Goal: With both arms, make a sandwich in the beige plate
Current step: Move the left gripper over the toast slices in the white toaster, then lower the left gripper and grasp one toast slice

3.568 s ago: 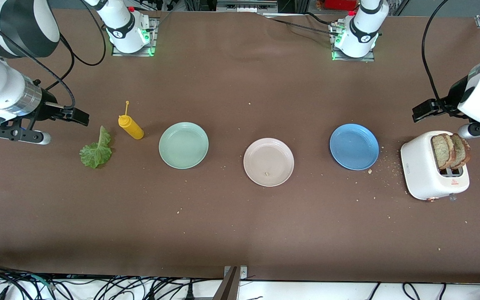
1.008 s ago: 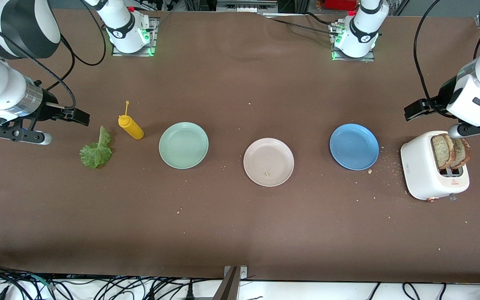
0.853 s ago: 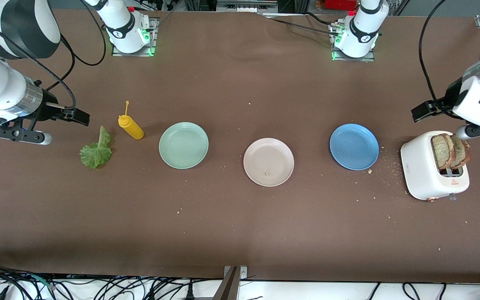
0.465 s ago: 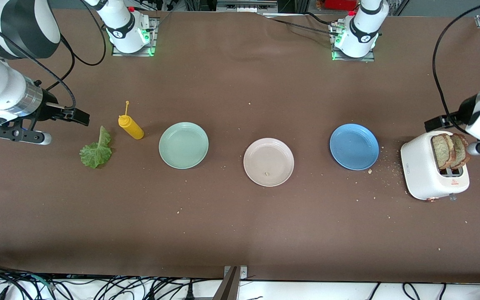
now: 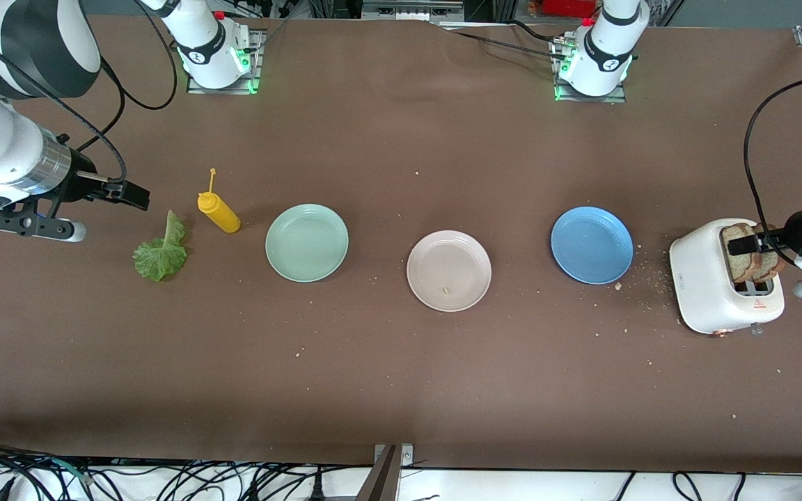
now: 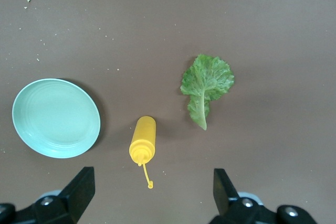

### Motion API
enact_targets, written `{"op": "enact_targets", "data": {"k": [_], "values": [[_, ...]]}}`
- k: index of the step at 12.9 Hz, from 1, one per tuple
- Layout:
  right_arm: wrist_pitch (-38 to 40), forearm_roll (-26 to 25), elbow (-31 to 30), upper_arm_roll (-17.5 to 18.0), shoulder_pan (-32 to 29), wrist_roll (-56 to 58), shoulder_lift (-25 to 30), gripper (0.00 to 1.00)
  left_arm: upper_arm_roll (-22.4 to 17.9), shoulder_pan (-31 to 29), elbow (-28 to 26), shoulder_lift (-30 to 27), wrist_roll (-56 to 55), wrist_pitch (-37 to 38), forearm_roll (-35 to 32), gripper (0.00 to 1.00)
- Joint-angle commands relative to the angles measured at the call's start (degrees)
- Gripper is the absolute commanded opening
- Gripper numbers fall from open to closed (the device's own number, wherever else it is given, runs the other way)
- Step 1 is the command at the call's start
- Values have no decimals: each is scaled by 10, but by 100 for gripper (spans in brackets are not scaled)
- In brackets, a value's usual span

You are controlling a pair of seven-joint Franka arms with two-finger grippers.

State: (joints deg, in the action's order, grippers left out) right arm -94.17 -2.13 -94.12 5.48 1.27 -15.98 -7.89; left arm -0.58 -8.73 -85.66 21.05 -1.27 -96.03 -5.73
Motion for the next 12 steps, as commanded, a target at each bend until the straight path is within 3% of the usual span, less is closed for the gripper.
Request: {"op": "enact_targets", "data": {"k": [1,12], "values": [[0,-3,-6,-2,2,-2,6,100,6,-16,8,19,29,-14,-10,100],[0,-3,-6,-2,2,-2,5,100,7,-38,-29,36,43,-57,40,100]]}}
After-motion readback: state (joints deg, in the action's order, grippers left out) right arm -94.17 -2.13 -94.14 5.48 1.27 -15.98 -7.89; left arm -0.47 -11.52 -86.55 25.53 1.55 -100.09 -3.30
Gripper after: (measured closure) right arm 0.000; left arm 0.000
